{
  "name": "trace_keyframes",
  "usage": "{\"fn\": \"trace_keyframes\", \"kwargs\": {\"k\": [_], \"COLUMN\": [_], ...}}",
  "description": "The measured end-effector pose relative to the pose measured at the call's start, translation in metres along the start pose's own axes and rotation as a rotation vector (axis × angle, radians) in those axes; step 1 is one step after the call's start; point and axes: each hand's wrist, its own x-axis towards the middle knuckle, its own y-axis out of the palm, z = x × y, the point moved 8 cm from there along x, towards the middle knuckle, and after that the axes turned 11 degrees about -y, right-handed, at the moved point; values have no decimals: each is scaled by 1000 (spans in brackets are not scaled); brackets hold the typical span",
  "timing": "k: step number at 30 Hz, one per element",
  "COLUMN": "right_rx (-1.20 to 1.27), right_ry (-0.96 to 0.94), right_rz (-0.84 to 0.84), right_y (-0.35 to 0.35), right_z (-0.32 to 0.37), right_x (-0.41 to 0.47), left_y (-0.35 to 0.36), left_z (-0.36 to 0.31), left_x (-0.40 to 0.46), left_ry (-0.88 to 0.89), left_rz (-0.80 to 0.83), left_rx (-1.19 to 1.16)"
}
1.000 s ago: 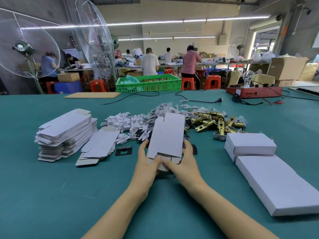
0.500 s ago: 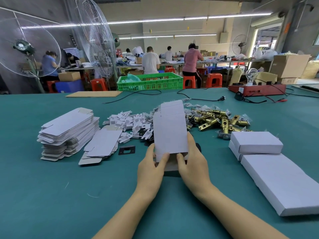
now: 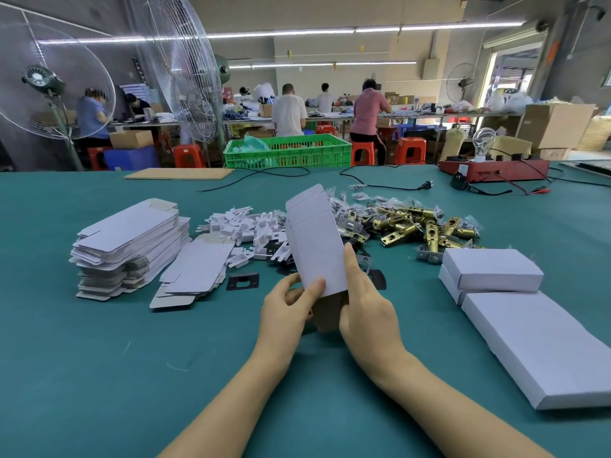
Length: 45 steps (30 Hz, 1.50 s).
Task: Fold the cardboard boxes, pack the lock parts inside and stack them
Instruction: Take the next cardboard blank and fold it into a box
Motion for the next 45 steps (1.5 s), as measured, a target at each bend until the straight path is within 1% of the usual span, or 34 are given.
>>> {"fn": "trace_keyframes", "kwargs": {"k": [3,5,7,9,11,13,16,19,26,29,33,37,39,40,41,43,44,45], "right_rx": [24,57,235,507,666,806,1133,1250,1285,1308,1270,1260,1229,1165,1045,728,619,570], "right_ry": [9,51,155,260,369,491,657,695,779,749,667,601,592,589,584,542,478,388], "right_rz": [44,112,162,107,12,-10,-43,-93,-131,-114,-55,-27,-57,-94,-144,-237,-269,-279], "right_y": [9,18,24,23,18,20,21,10,11,11,14,10,8,7,4,-6,-12,-15], "right_z": [-8,-15,-23,-28,-36,-46,-59,-70,-74,-70,-57,-48,-48,-49,-51,-47,-39,-28], "right_x": [-4,-6,-7,-7,-7,-6,-1,5,6,8,11,16,17,16,15,10,9,9], "left_y": [3,1,1,1,4,10,17,19,21,20,15,11,10,9,7,-1,-5,-8], "left_z": [-1,-1,-1,-2,-2,-1,3,4,3,1,-3,-6,-8,-11,-15,-27,-34,-38], "left_x": [-1,1,2,3,3,2,0,-2,-3,-4,-1,0,-2,-3,-5,-14,-21,-28], "left_ry": [7,-2,-22,-35,-37,-47,-80,-81,-63,-62,-87,-67,-58,-19,46,220,316,402], "left_rz": [34,40,66,97,129,186,268,288,301,279,238,194,166,133,78,-105,-218,-310], "left_rx": [-29,-56,-108,-130,-95,-45,-14,46,73,17,-151,-200,-219,-212,-171,-50,19,97]}}
